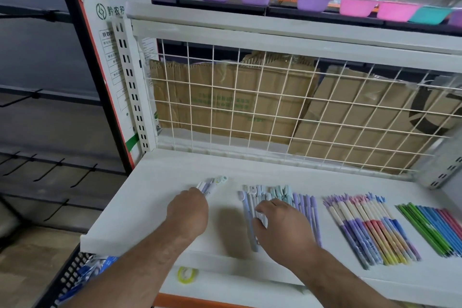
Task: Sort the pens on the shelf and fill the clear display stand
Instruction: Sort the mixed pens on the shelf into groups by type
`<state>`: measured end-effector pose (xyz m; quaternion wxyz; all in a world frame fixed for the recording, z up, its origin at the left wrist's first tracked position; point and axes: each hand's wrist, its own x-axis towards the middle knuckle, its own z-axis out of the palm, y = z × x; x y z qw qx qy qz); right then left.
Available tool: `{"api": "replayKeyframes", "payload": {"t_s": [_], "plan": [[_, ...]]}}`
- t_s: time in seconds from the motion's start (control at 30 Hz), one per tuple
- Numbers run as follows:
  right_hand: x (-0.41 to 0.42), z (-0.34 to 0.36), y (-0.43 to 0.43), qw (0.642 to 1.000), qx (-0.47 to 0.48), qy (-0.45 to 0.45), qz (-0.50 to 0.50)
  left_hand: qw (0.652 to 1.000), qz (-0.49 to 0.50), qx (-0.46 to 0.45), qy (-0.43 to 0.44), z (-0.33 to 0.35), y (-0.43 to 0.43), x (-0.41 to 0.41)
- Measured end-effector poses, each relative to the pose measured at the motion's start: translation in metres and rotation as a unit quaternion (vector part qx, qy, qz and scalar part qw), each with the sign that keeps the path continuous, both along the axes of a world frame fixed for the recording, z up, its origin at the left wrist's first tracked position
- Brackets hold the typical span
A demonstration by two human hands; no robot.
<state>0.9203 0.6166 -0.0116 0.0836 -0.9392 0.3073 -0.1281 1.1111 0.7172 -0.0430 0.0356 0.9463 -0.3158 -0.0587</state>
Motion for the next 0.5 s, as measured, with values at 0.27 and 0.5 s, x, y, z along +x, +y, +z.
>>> {"api": "replayKeyframes", "payload": {"t_s": [0.27, 0.5], "plan": [[-0.016, 0.006, -0.011, 0.973, 0.209, -0.068, -0.067, 0.875, 0.042, -0.255, 0.41, 0.022, -0.024, -0.042], [-0.029, 0.014, -0.028, 0.889, 0.406, -0.174, -0.119, 0.742, 0.041, -0.318, 0.588, 0.031, -0.037, -0.097]]}}
